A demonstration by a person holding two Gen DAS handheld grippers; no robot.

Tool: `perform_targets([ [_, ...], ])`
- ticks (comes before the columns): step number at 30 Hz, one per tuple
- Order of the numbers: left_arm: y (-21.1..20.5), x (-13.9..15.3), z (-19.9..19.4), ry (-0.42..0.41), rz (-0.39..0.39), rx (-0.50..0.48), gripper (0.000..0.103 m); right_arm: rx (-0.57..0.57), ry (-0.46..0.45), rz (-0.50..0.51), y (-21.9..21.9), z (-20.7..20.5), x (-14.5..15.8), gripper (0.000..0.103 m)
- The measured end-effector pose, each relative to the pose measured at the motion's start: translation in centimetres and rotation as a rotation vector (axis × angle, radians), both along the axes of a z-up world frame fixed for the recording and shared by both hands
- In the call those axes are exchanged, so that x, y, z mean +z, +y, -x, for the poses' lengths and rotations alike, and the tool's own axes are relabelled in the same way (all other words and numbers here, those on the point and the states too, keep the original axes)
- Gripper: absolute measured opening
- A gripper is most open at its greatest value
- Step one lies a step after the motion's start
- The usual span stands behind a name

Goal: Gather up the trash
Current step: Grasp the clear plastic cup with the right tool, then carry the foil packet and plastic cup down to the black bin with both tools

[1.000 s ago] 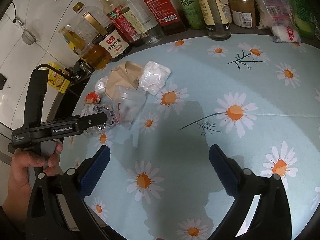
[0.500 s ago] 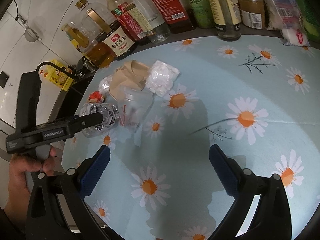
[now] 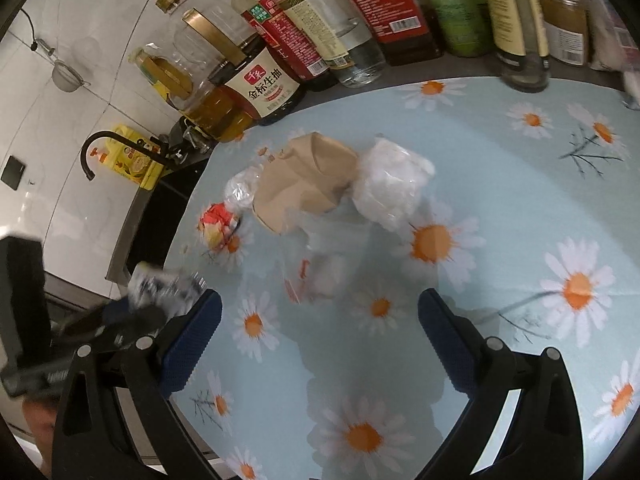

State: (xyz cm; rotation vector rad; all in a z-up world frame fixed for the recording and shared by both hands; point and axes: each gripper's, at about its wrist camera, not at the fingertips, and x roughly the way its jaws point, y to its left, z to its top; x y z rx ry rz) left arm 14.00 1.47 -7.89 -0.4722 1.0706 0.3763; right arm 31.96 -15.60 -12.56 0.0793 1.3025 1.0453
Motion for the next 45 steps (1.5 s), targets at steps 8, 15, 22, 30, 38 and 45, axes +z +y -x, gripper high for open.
perform_targets([
  [8, 0.6, 0.4, 2.7, 0.0, 0.006, 0.057, 0.073, -0.023, 0.018, 0.042, 2.8, -0.9, -1.2, 0.086],
  [15, 1.3, 0.1, 4.3, 0.011, 0.016, 0.094, 0.073, -0.051, -0.018, 0.107, 4.2, -1.5, -1.9, 0.075],
  [22, 1.7, -0.3, 4.9, 0.013, 0.027, 0.1, 0.073, -0.042, -0.036, 0.14, 4.8, -1.3, -2.0, 0.059],
  [30, 1.8, 0.0, 5.0, -0.001, 0.029, 0.077, 0.073, -0.054, -0.043, 0.131, 4.3, -0.5, -1.1, 0.059],
  [38, 2.4, 0.5, 5.6, -0.028, 0.038, 0.022, 0.073, -0.07, -0.069, 0.116, 3.3, 1.8, 0.9, 0.059],
  [45, 2.7, 0.7, 6.9, -0.049, 0.053, -0.048, 0.073, -0.105, -0.081, 0.116, 1.5, 5.2, 2.7, 0.059],
])
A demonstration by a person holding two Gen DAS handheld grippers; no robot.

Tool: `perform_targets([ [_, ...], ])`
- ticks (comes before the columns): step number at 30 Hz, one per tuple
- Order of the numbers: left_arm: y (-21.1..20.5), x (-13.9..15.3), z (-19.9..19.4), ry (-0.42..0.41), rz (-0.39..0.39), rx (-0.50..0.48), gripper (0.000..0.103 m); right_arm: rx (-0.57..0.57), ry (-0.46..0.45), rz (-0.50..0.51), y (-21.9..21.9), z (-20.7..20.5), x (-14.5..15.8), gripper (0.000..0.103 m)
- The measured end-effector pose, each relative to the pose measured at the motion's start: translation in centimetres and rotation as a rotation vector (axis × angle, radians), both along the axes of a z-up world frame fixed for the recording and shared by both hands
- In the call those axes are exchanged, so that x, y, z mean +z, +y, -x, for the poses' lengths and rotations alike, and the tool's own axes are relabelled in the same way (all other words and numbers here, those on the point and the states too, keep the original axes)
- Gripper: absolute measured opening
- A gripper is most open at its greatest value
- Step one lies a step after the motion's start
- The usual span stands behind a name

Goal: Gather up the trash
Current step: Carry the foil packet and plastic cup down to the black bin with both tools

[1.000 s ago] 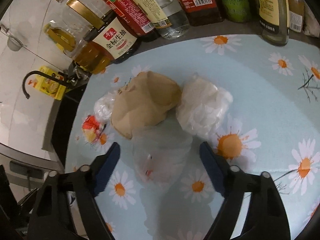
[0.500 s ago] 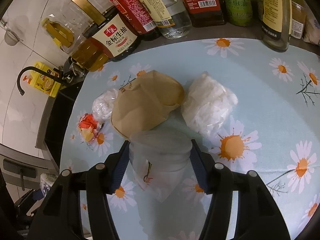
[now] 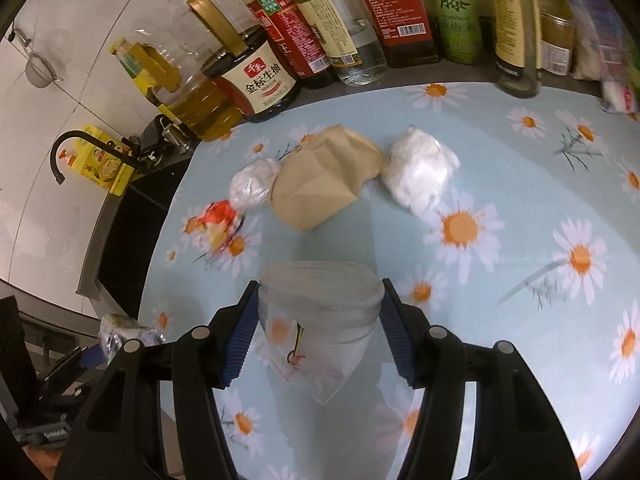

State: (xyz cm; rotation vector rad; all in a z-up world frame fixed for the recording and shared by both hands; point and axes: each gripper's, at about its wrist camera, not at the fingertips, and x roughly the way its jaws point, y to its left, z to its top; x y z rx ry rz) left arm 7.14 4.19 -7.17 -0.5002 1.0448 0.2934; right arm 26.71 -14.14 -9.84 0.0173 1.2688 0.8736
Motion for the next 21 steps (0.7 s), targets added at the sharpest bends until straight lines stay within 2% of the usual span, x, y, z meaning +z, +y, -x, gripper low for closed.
perform_targets([
  [9, -0.3, -0.5, 2.3, -0.019, 0.027, -0.099, 0.073, -0.045, -0.005, 0.019, -1.9, 5.1, 0.7, 0.059],
  [21, -0.3, -1.2, 6.9, -0.027, 0.065, -0.156, 0.073, -0.039, 0.001, 0.003, -2.3, 11.4, 1.4, 0.059],
])
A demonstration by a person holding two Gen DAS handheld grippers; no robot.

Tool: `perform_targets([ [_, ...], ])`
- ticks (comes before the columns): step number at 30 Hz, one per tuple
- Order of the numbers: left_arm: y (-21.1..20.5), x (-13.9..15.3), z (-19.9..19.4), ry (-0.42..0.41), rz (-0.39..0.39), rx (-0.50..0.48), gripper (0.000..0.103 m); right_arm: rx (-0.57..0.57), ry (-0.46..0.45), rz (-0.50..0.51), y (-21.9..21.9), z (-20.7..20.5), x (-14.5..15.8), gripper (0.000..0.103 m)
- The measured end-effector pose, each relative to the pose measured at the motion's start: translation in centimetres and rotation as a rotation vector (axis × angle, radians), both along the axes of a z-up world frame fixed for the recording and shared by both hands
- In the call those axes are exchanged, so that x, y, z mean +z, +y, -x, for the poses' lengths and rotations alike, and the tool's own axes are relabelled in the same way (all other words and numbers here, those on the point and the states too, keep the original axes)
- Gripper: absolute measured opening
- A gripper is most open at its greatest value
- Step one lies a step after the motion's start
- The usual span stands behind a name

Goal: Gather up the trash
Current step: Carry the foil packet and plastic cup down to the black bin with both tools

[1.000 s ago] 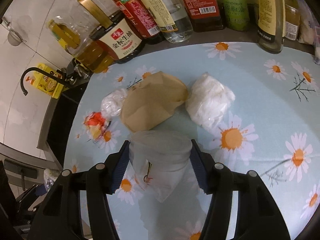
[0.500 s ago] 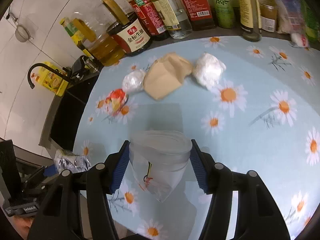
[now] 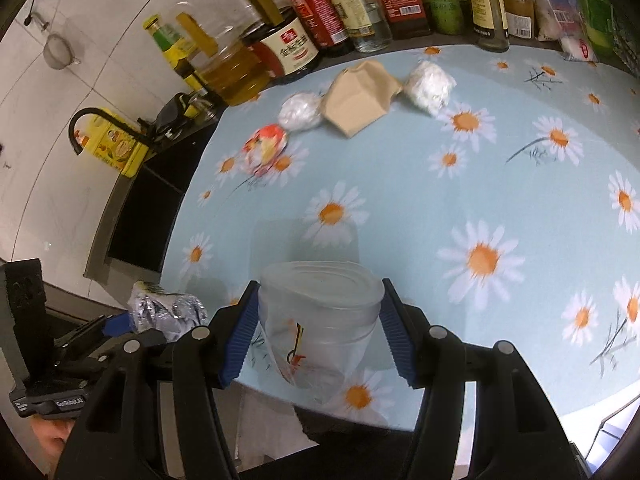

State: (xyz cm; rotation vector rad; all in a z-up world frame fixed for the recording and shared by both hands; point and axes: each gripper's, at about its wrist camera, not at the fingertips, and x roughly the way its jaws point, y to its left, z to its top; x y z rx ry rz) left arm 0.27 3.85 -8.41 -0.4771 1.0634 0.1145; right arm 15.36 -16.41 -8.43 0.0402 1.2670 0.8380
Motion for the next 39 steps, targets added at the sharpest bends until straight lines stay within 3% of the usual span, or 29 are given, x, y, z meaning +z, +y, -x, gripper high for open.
perform_targets([
  [21, -1.5, -2.3, 6.6, 0.034, 0.052, -0.089, 0.073, 0.055, 0.027, -0.016, -0.8, 9.5, -1.0, 0.059],
  [39, -2.4, -7.4, 10.2, 0.159, 0.105, -0.098, 0.073, 0.076, 0.103, 0.051, -1.5, 13.2, -5.1, 0.059],
])
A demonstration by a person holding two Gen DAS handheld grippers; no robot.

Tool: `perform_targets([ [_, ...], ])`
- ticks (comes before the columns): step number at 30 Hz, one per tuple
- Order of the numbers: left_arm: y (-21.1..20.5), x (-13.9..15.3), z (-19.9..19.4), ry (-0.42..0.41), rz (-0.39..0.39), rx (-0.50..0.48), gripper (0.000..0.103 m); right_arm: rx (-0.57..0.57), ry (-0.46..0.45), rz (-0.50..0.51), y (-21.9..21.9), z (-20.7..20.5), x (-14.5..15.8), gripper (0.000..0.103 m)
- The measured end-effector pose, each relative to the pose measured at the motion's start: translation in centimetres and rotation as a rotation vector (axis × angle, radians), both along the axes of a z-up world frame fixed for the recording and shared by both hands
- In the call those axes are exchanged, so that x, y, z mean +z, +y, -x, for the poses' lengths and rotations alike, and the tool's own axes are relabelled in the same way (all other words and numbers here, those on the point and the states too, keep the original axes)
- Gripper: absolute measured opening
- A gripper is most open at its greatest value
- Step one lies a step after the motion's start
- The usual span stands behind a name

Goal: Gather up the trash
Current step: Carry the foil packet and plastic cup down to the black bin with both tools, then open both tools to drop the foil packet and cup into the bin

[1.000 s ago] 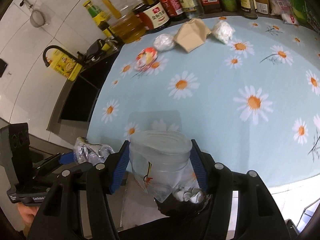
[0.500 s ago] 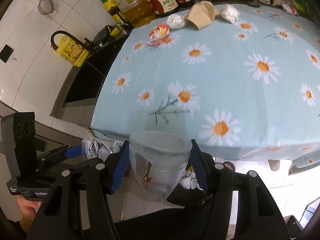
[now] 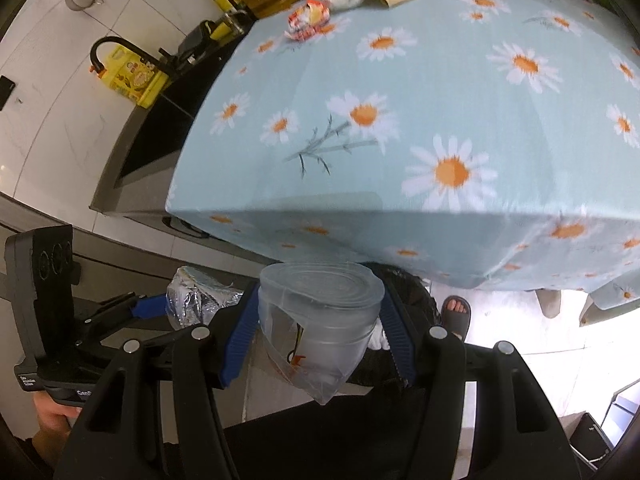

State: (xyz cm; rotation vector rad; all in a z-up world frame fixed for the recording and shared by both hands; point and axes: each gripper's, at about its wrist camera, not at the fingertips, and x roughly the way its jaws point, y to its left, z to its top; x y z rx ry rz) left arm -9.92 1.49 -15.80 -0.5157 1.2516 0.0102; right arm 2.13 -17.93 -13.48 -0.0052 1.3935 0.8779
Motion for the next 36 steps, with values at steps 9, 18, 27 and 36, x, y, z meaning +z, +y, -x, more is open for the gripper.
perform_targets([
  [9, -0.3, -1.7, 0.4, 0.059, 0.02, 0.001, 0.074, -0.004, 0.032, 0.016, 0.1, 0.6, -1.4, 0.06],
  [18, -0.4, -2.8, -0.4, 0.116, 0.025, -0.008, 0.08, -0.054, 0.074, -0.008, 0.0, -0.5, -1.6, 0.079],
  [27, -0.7, -3.1, -1.0, 0.129, 0.005, -0.027, 0.088, -0.082, 0.069, -0.014, -0.8, -1.2, -1.1, 0.079],
  [36, -0.9, -2.8, -1.4, 0.125, -0.001, -0.04, 0.088, -0.094, 0.058, -0.015, -1.2, -1.3, -0.7, 0.079],
])
